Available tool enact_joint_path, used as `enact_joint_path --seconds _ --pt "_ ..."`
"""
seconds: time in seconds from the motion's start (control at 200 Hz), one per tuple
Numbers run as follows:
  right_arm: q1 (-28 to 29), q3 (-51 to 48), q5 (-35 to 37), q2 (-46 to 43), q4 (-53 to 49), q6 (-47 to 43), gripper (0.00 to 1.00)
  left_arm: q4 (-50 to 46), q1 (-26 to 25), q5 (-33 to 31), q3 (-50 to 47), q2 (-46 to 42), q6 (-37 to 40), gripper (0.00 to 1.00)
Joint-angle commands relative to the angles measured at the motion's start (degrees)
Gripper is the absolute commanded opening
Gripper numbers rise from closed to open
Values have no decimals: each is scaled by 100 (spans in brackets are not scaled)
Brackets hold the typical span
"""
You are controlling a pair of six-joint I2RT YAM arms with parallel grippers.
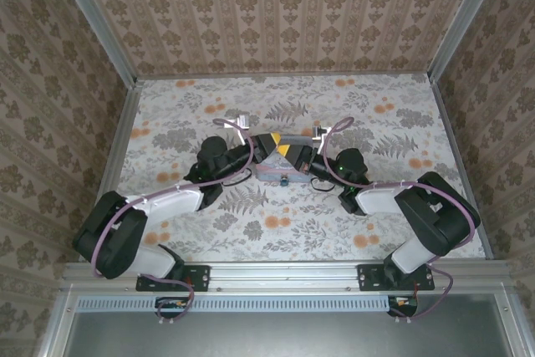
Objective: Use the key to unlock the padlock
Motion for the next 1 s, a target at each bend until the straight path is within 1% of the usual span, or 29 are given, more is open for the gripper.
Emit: enact_joint_path --seconds 0.0,0.08,0.13,0.205,0.245,0.3,0.36,0.505,0.66,0.835,0.925,0.995 --pt "-110 -48 232 -85 183 24 0 216 -68 -14 -17 -45 -77 0" --pt "-110 -43 176 -94 171 7 0 179 -69 -46 -5 -42 -91 1" --pt "-111 -62 153 -102 153 6 0 134 -54 -124 -5 -81 -115 16" --pt "-151 -137 148 -137 117 6 0 -39 27 -219 -25 -246 -143 47" --pt "-173 -192 140 -171 95 6 0 -179 97 -274 -57 -388 -163 60" --pt "-227 -259 125 -225 35 6 0 -394 225 -348 -127 -637 -187 70" --pt "-274 -320 90 -309 -58 -12 0 -713 364 -424 -201 -965 -171 77" --pt "-368 -373 -38 -537 -453 -147 0 -1949 598 -453 -172 -1718 121 85" --pt "-443 -316 -226 -718 -897 -281 0 -3261 633 -392 47 -2130 630 86" --pt "-444 -275 -277 -884 -1455 -527 0 -3604 628 -272 188 -2048 785 87" --pt "-442 -285 -253 -888 -1528 -517 0 -3496 569 -238 301 -1742 714 86" --pt "-444 -276 -245 -849 -1518 -436 0 -3165 482 -148 373 -1385 615 85"
